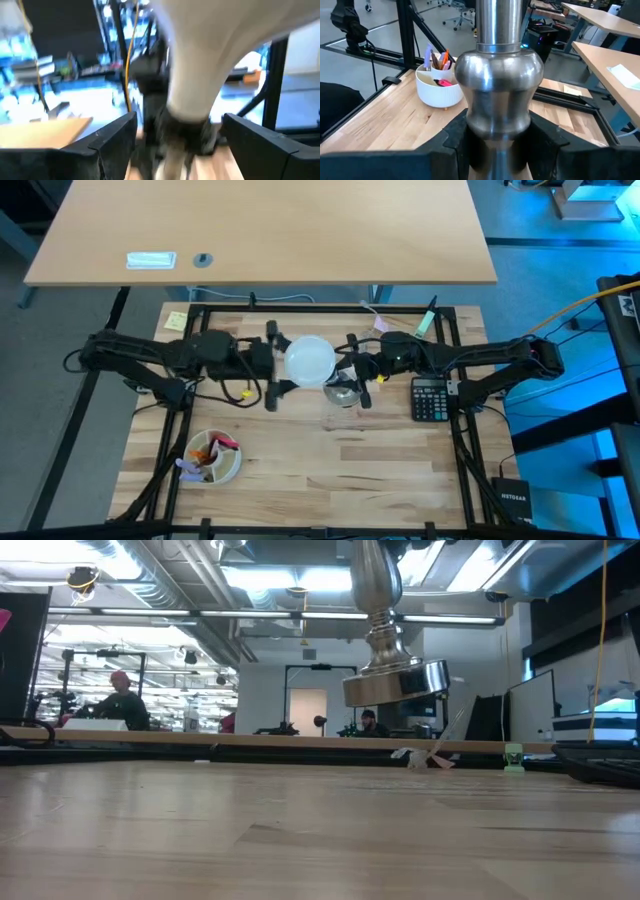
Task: Screw lightbulb
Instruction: Insert the lightbulb into the silver lamp
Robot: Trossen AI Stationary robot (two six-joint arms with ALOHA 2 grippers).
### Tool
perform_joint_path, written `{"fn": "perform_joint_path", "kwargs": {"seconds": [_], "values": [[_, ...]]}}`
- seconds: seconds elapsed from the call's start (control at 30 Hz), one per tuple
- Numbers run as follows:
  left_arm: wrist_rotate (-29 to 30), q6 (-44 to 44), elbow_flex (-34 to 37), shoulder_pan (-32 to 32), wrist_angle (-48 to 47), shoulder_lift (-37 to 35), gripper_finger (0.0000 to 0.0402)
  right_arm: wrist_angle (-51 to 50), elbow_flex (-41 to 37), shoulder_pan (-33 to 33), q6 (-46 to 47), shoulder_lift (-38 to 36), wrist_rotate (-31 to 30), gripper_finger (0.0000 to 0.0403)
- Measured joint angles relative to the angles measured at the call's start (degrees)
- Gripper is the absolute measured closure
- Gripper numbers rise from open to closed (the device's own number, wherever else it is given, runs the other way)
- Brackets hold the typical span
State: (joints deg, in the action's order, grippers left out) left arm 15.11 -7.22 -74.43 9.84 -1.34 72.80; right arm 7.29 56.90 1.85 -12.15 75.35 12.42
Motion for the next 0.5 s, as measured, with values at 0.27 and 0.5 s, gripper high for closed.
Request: {"fn": "perform_joint_path", "kwargs": {"seconds": [0.27,0.5], "values": [[3.5,5.9,0.7,0.0,-14.4,-4.0,0.0121,0.3,0.0,0.0,0.1,0.0,0.0,0.0263],[1.7,5.6,13.5,-0.2,0.5,-4.1,0.0121,8.6,-0.7,0.0,2.3,4.8,-0.9,0.0263]]}}
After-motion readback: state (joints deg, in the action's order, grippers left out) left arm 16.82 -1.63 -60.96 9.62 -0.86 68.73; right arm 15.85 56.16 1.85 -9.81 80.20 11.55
